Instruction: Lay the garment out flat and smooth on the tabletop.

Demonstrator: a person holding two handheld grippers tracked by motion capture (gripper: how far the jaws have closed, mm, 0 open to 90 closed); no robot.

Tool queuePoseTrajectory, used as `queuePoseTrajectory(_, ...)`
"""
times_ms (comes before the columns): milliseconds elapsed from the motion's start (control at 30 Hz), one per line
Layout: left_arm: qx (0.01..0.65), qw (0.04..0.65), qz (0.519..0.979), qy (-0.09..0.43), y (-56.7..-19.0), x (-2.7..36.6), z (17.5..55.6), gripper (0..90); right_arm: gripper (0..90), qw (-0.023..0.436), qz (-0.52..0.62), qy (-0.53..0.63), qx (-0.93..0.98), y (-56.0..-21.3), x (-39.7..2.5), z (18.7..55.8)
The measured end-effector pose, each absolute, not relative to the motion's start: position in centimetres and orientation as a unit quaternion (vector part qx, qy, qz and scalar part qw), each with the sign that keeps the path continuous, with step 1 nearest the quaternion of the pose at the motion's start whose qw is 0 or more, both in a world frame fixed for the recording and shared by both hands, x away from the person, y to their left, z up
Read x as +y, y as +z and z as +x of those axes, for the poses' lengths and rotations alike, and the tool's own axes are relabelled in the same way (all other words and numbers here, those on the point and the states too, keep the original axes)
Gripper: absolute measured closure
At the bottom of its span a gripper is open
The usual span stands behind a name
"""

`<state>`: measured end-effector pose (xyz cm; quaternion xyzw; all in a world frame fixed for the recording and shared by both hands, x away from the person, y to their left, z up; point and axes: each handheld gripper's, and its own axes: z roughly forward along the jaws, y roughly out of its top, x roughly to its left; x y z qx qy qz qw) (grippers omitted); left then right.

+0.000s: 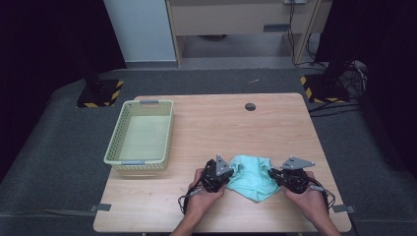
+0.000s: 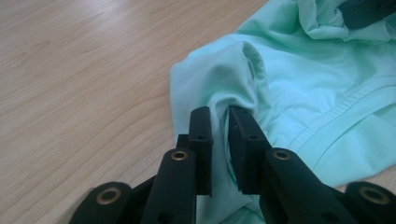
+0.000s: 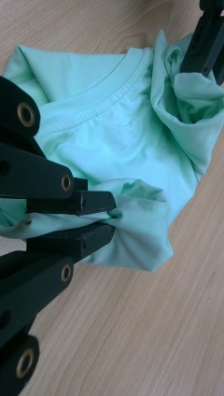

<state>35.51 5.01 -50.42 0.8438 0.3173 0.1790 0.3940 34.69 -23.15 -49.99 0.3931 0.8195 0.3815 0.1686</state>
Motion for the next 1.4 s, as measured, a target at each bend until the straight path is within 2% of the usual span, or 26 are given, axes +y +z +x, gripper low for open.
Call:
queuePoseTrajectory(533,0.353,0.389,0.835,0.164,-50.6,7.9,36.3,81.8,83.4,0.164,0.414,0.387,0.807,-50.0,-24.9,35.0)
queuePoseTrajectory(833,0.376,0.378,0.829,0.168,-51.3,9.6,37.0,78.9,82.3,0.155,0.433,0.392,0.797,-50.3,-26.2,35.3)
queuePoseTrajectory(1133,0.374,0.383,0.826,0.177,-51.0,9.7,37.0,75.9,77.8,0.153,0.449,0.391,0.789,-50.8,-27.2,35.5)
queuePoseTrajectory(1400,0.371,0.39,0.819,0.197,-50.6,9.6,36.7,71.2,69.7,0.16,0.467,0.386,0.779,-51.2,-28.5,35.5)
